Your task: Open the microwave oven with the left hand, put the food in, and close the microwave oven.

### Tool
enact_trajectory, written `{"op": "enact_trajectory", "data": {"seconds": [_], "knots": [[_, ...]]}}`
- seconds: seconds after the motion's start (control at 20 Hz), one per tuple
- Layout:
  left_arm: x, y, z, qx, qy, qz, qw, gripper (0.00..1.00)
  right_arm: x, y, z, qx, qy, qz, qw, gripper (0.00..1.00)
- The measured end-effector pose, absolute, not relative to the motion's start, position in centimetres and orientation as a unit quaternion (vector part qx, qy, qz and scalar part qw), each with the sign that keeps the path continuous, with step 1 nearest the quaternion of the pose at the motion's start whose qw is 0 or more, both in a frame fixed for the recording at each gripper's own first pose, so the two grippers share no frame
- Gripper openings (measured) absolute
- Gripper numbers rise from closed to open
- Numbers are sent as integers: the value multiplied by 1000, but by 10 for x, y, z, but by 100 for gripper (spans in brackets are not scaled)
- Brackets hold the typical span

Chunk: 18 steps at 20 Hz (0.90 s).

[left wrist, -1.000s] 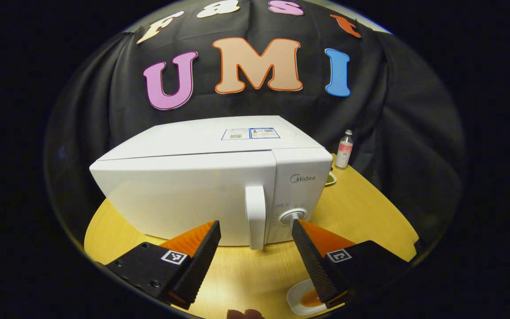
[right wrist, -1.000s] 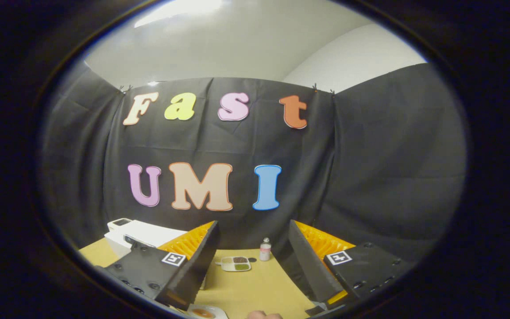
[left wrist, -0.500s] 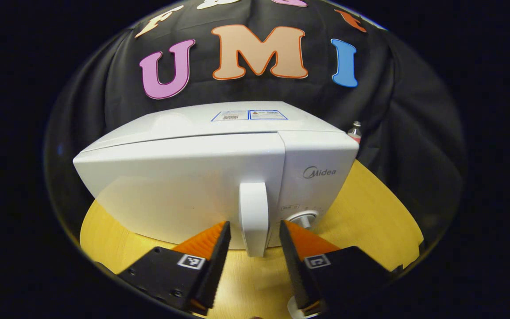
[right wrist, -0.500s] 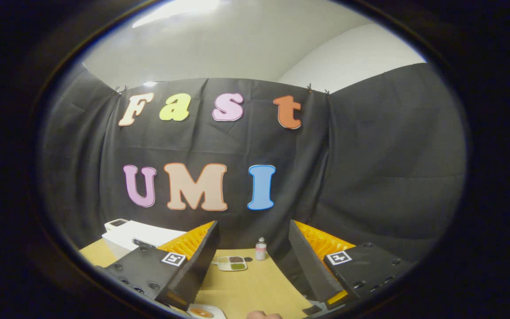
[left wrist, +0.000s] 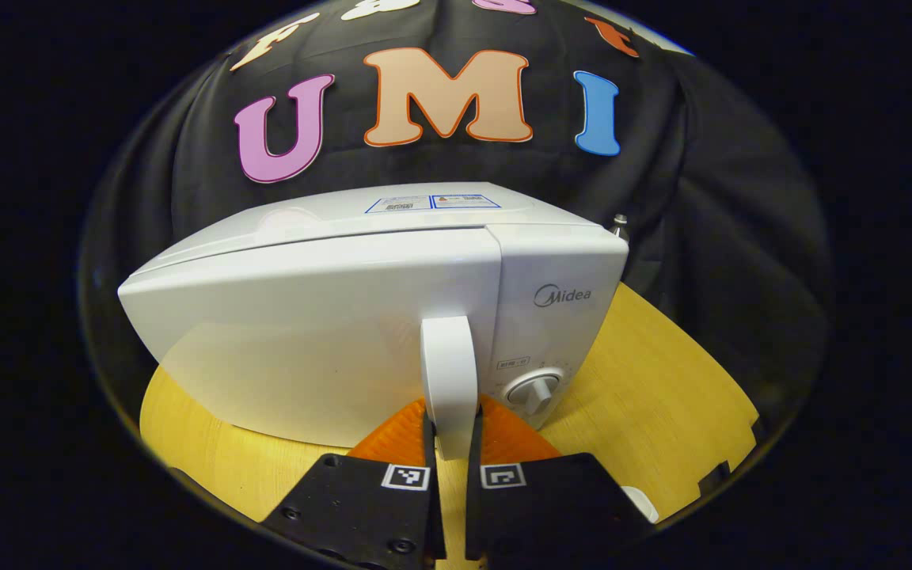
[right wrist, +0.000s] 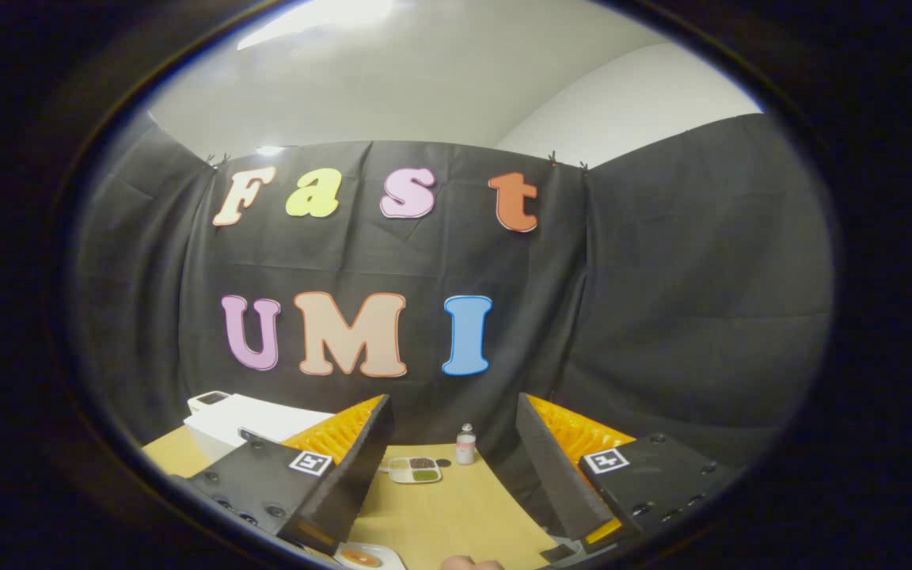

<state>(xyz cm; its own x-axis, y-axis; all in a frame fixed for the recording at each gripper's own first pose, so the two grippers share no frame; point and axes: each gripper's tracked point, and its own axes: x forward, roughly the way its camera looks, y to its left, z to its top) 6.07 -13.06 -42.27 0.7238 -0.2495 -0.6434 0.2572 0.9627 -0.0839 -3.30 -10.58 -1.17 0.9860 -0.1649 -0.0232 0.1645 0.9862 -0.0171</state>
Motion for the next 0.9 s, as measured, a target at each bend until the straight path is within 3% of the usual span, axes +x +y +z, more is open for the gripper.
{"op": "enact_trajectory", "data": {"seconds": [0.2, 0.4, 0.9], "knots": [[44, -129, -425, -13, 357, -144, 923, 5, -32, -97, -16, -10, 16, -70, 997, 96], [-6, -109, -410, -8, 323, -164, 932, 4, -26, -80, -18, -3, 14, -51, 999, 97], [-116, -6, -386, -12, 304, -158, 939, 4, -9, 3, -53, -12, 34, 31, 999, 99]]}}
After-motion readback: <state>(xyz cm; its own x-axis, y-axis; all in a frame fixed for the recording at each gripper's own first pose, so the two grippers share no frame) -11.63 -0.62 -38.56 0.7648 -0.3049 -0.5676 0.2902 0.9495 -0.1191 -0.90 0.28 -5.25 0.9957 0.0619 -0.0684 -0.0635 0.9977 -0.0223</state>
